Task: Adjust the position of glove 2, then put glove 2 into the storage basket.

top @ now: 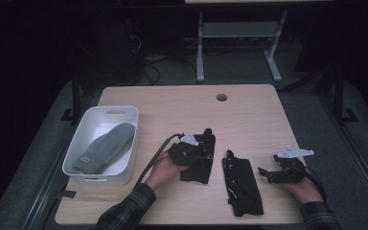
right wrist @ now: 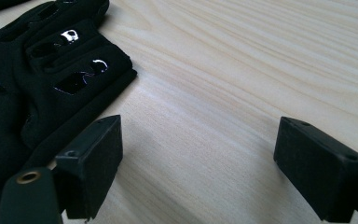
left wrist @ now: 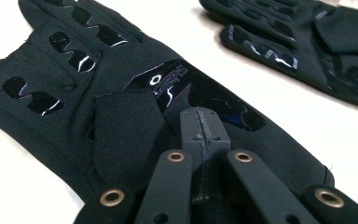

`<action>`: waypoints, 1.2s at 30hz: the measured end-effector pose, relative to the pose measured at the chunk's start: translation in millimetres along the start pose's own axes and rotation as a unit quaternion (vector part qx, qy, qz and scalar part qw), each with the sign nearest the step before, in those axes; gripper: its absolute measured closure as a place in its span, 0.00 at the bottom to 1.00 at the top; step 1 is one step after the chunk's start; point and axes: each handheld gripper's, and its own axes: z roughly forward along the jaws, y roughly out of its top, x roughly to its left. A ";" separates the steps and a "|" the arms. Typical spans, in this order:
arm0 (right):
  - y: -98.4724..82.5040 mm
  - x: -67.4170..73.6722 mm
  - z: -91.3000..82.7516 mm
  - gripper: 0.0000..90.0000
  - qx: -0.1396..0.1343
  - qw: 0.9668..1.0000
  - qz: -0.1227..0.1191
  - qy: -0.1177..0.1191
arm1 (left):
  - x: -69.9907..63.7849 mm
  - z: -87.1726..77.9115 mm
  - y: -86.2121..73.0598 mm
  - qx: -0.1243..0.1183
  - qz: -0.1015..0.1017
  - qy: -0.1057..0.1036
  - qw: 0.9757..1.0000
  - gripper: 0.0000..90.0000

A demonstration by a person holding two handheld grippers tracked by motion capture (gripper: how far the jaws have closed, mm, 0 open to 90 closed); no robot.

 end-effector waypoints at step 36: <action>8.1 19.1 -15.7 0.70 0.007 1.000 -0.004 0.029 | -31.9 -59.8 -41.3 -0.024 -0.014 0.014 1.000 0.65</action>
